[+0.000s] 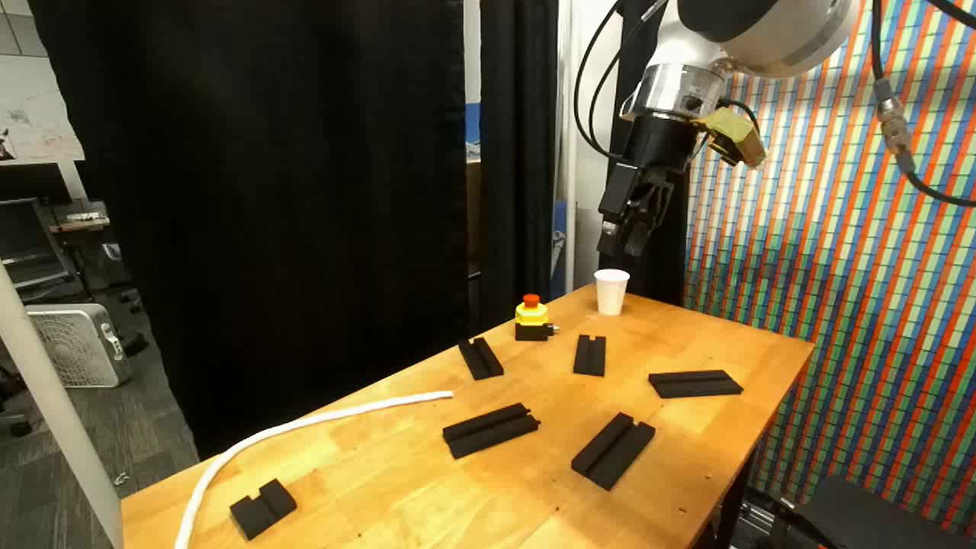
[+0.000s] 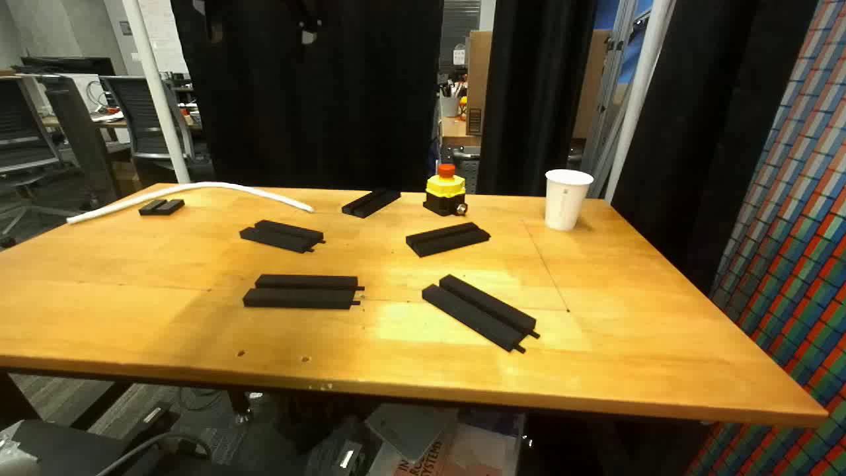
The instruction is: Join the four pieces of the black objects together
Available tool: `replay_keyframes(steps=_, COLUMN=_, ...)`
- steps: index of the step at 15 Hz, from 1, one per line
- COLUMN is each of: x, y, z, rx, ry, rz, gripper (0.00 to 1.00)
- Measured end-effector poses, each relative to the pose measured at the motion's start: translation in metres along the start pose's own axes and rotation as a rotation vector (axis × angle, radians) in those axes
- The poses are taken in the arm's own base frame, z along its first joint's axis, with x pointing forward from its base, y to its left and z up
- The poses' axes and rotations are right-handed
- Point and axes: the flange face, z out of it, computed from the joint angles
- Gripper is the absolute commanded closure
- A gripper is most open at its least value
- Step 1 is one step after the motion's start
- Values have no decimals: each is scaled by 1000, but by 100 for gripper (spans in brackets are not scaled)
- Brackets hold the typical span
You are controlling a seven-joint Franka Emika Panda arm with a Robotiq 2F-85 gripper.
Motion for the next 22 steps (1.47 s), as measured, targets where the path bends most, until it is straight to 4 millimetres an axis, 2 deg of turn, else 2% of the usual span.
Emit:
replay_keyframes(steps=4, x=3, y=-2, z=-11, rx=-4, ry=23, rz=-5, gripper=0)
replay_keyframes(steps=7, x=2, y=0, z=-10, rx=-5, ry=22, rz=2, gripper=0)
replay_keyframes(steps=9, x=1, y=10, z=-5, rx=-13, ry=25, rz=54, gripper=0)
replay_keyframes(steps=11, x=2, y=30, z=6, rx=-28, ry=42, rz=157, gripper=0)
replay_keyframes(steps=13, x=8, y=56, z=22, rx=-47, ry=57, rz=262, gripper=0)
replay_keyframes(steps=16, x=24, y=99, z=57, rx=-82, ry=71, rz=423, gripper=0)
replay_keyframes(steps=19, x=52, y=135, z=100, rx=-118, ry=77, rz=587, gripper=0)
replay_keyframes(steps=22, x=82, y=162, z=145, rx=-148, ry=74, rz=754, gripper=0)
